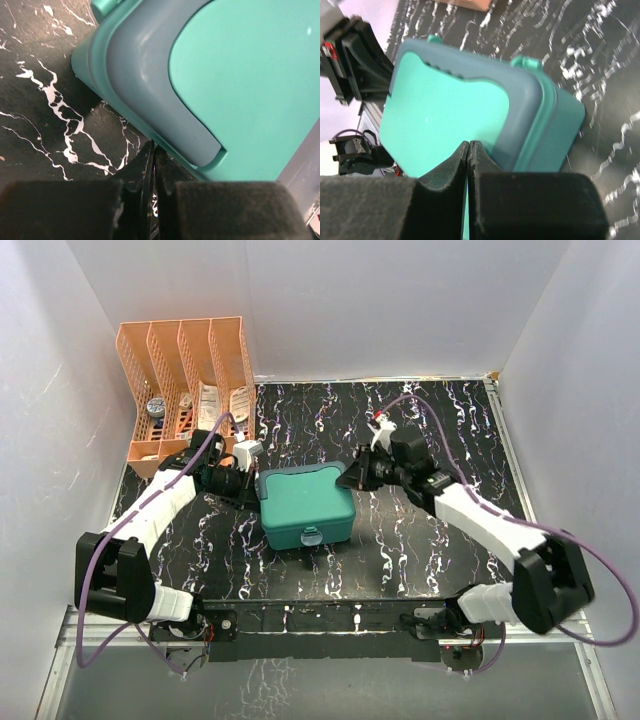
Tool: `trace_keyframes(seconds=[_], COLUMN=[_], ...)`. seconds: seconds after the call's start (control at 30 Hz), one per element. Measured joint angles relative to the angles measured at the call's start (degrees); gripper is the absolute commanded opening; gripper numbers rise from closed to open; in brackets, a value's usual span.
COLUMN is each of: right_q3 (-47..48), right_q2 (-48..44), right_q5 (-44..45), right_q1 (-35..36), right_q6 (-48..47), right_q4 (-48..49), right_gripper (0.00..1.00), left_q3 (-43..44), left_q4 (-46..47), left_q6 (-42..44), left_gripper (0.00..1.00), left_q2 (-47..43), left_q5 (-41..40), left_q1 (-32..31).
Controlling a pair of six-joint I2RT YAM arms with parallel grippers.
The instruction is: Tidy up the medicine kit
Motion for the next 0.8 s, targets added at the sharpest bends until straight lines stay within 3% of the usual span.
trace_keyframes(seconds=[0.17, 0.37, 0.6, 0.8], right_q3=[-5.4, -15.4, -23.1, -23.5], right_q2=[-12.6, -22.2, -19.6, -17.3], right_q5=[9.2, 19.7, 34.2, 44.5], right_q1=[3.2, 13.3, 29.7, 38.7], right_q6=[3.2, 14.7, 29.3, 37.5], right_q4=[-7.1, -4.0, -1.9, 0.5], right_gripper=[0.00, 0.00, 0.00, 0.00], left_q3=[0.0, 0.0, 0.0, 0.0], left_q4=[2.5, 4.2, 4.8, 4.8], left_q6=[-1.6, -3.7, -4.5, -4.5], left_gripper=[0.00, 0.00, 0.00, 0.00], left_q2=[0.0, 0.0, 0.0, 0.0], left_q5=[0.0, -0.2, -0.2, -0.2], left_q1=[0.0, 0.0, 0.0, 0.0])
